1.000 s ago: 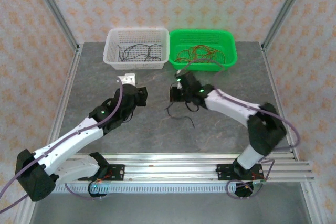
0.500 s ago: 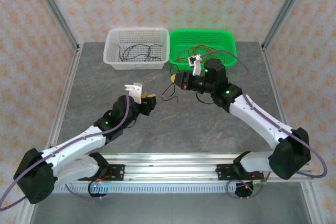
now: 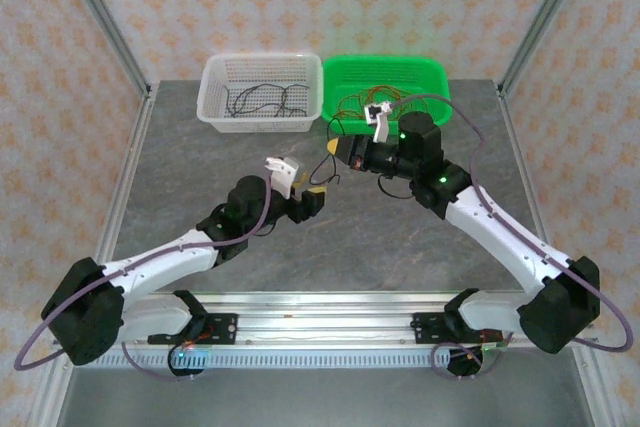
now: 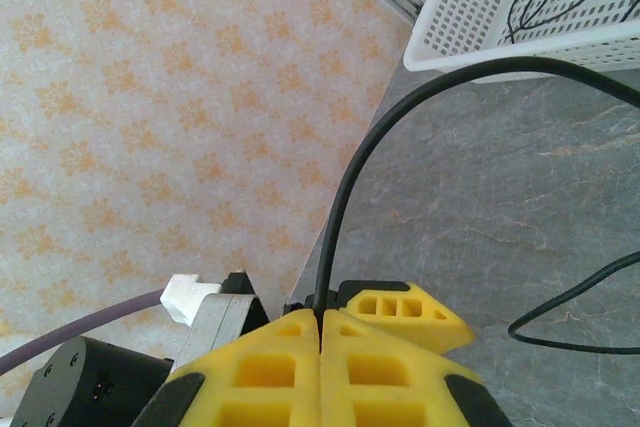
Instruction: Untangle the cables
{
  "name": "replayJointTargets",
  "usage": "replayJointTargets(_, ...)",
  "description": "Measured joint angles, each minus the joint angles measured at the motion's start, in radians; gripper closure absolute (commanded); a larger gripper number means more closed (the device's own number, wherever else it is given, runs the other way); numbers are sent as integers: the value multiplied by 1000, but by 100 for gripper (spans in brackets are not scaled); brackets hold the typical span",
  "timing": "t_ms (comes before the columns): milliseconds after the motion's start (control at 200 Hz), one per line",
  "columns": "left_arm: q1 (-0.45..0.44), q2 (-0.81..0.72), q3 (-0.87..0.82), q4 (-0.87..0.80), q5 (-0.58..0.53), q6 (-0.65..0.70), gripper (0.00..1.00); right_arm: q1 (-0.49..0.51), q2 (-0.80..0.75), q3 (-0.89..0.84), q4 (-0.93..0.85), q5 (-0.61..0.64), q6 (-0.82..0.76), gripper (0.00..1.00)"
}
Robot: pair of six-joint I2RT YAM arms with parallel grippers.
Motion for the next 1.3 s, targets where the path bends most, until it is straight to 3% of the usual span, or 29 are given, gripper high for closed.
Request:
replayJointTargets(210, 0, 144, 90, -3, -145, 44, 32, 0, -14, 2, -14, 0, 0, 100)
replayJointTargets(280, 1, 183, 107, -4, -186, 60, 39, 0, -25, 6, -19, 0, 0, 100)
replayJointTargets(345, 1, 206, 114, -3, -212, 69, 60, 0, -43, 6, -29, 1, 0, 100)
replayJointTargets(435, 1, 218, 119, -2, -231, 77, 100, 0, -74, 6, -37, 8, 0, 100)
replayJointTargets(621, 1, 215, 116, 19, -275, 82, 100, 0, -129, 13, -74, 76, -4, 100)
replayJointTargets(896, 24, 95, 95, -1, -510, 85, 100, -25, -220, 30, -244, 305, -55, 100)
replayJointTargets(1126, 83, 65, 165, -68, -613, 87, 100, -43, -253, 29, -340, 415, -92, 100)
replayJointTargets(1296, 100, 90, 327, -106, -632, 115, 100, -43, -251, 10, -356, 418, -121, 62)
